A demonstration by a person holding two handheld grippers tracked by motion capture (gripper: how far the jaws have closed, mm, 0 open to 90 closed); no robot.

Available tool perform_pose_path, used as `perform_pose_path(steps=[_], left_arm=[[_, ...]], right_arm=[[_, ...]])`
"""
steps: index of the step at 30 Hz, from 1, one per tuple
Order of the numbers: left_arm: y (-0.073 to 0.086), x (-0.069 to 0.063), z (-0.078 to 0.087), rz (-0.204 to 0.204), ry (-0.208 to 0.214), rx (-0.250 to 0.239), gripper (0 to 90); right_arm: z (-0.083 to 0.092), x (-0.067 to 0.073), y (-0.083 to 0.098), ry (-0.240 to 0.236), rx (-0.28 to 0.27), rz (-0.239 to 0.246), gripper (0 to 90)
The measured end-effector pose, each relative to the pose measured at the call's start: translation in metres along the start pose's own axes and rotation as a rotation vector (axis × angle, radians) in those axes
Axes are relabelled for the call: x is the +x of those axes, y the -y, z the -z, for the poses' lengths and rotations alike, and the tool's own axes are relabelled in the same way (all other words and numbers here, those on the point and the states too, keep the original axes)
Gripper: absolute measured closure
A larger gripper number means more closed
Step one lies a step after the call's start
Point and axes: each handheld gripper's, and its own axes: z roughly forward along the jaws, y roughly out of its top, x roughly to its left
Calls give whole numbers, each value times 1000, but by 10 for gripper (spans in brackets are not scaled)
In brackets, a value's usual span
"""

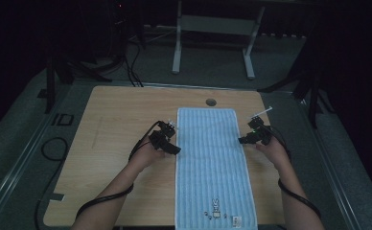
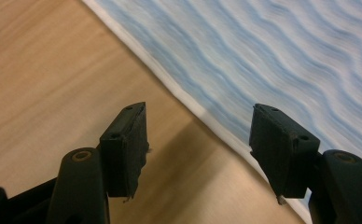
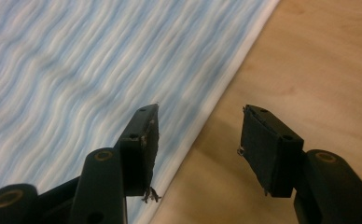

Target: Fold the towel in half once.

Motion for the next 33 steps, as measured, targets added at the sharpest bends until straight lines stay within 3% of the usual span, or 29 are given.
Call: perform_pose_path(steps=[2, 3, 6, 7, 10, 14, 20, 23, 25, 28, 30, 33], left_arm=[[0, 0, 0, 0, 0, 0, 371], [-6, 9, -9, 38, -14, 11, 371], [-9, 15, -14, 63, -13, 15, 370], [-12, 19, -17, 95, -13, 4, 371], [-15, 25, -23, 135, -7, -10, 370], [-17, 27, -31, 137, -13, -1, 371], [-20, 22, -36, 111, -32, -24, 364], [-20, 13, -39, 46, -74, -32, 415], [-21, 10, -39, 31, -57, -43, 552], [-23, 9, -40, 41, -41, -49, 725], [-23, 13, -41, 80, 2, -58, 854], [-25, 18, -38, 97, -12, -65, 873]], right_arm=[[-2, -1, -4, 1, 0, -7, 460], [-7, -4, -11, 8, 5, -25, 452], [-13, -6, -20, 10, 3, -51, 451], [-15, -6, -23, 14, 5, -54, 451], [-24, -6, -28, 28, 26, -57, 451], [-34, -6, -30, 51, 57, -58, 452], [-43, -3, -27, 55, 89, -46, 483], [-42, 0, -27, 53, 85, -30, 587], [-41, 4, -27, 50, 85, -8, 674], [-42, 9, -27, 39, 89, 13, 796], [-42, 11, -28, 36, 91, 30, 849], [-42, 12, -30, 57, 97, 39, 861]])
